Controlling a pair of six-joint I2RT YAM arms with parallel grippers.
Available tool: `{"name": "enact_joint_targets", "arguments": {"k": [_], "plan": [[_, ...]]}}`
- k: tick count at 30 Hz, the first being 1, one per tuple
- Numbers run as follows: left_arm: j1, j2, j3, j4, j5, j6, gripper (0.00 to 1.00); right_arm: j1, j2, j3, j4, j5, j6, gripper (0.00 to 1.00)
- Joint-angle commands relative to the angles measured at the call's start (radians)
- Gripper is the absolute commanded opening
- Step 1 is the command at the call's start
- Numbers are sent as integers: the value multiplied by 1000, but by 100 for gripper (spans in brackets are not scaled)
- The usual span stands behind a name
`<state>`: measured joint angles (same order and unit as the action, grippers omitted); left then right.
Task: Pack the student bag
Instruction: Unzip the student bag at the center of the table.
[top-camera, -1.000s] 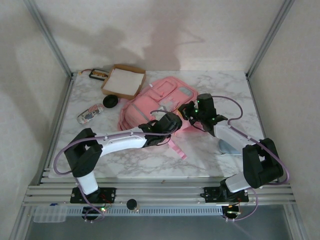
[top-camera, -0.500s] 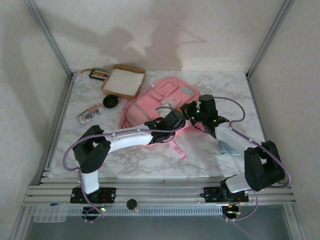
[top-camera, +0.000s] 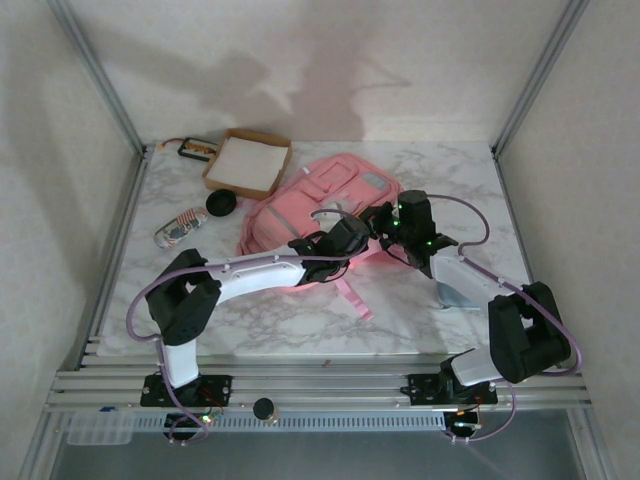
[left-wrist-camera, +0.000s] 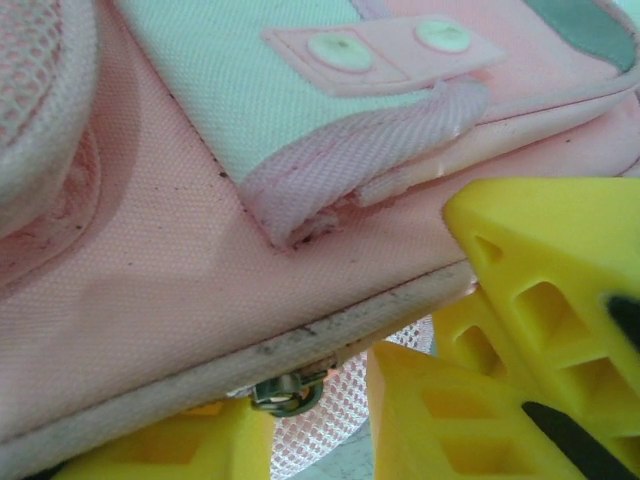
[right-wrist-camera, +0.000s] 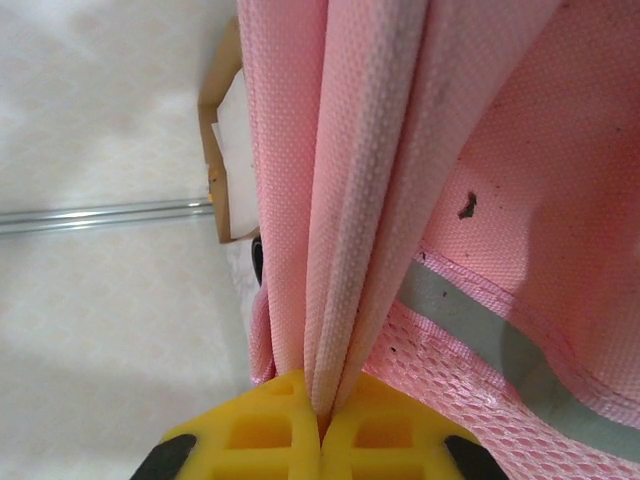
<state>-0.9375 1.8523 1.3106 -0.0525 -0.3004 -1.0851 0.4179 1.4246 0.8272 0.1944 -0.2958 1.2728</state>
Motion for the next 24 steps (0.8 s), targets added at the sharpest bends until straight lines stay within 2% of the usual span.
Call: {"name": "enact_joint_targets", "arguments": {"k": [1, 4, 8, 12, 19, 24], "plan": [[51, -30, -13, -9, -100, -58, 33, 4, -45, 6, 63, -39, 14, 0], [54, -25, -49, 110, -97, -90, 31, 3, -46, -2, 75, -42, 29, 0], [54, -4, -46, 124, -140, -166, 25, 3, -56, -14, 76, -40, 41, 0], [55, -13, -117, 283, -160, -191, 21, 3, -64, -25, 89, -43, 53, 0], [58, -19, -130, 264, -193, -211, 10, 0, -61, -25, 84, -39, 45, 0], [57, -58, -156, 212, -162, -215, 0, -6, -58, -8, 65, -27, 16, 0]]}}
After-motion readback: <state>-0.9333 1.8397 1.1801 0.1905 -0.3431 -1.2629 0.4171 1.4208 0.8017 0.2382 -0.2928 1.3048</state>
